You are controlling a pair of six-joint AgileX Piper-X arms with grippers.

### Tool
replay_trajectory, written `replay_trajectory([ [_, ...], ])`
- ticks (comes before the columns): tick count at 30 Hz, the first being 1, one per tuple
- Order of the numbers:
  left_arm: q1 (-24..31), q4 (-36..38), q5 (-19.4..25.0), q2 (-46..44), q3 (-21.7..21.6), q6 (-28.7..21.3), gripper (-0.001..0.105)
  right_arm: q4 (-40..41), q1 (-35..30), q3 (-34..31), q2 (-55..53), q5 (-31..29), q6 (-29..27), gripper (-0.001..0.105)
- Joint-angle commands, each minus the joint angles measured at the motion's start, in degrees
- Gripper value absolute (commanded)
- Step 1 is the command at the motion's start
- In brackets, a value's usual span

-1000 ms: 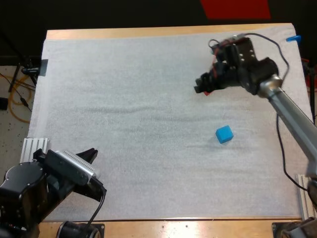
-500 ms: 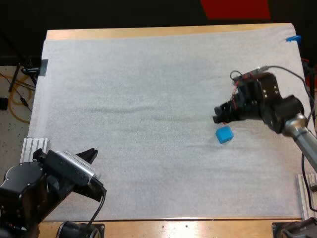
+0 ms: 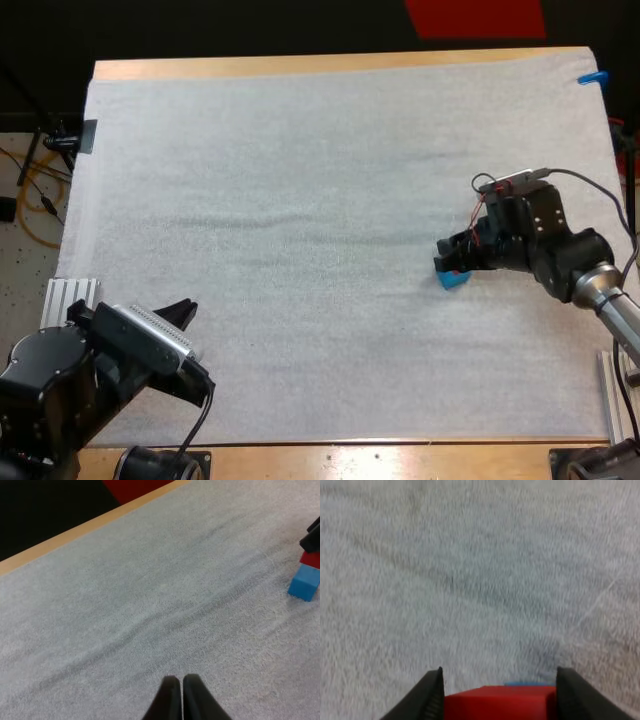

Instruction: Stack red cube on blue cube

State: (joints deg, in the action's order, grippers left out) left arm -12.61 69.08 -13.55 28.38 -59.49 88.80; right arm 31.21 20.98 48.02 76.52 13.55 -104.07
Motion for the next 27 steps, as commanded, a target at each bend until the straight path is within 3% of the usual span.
replay_trajectory([
  [1,-0.2,0.1,-0.4,0.0,-0.1,-0.3,0.0,-2.7,-0.2,-0.6,-0.6,0.0,0.9,0.021],
  [13,-0.2,0.1,-0.4,0.2,-0.1,-0.4,0.0,-12.0,-0.2,-7.0,-0.2,-2.8,5.4,0.021],
  [27,-0.2,0.1,-0.4,0.2,-0.1,-0.4,0.0,-12.6,-0.2,-7.0,1.5,-1.8,6.7,0.021],
])
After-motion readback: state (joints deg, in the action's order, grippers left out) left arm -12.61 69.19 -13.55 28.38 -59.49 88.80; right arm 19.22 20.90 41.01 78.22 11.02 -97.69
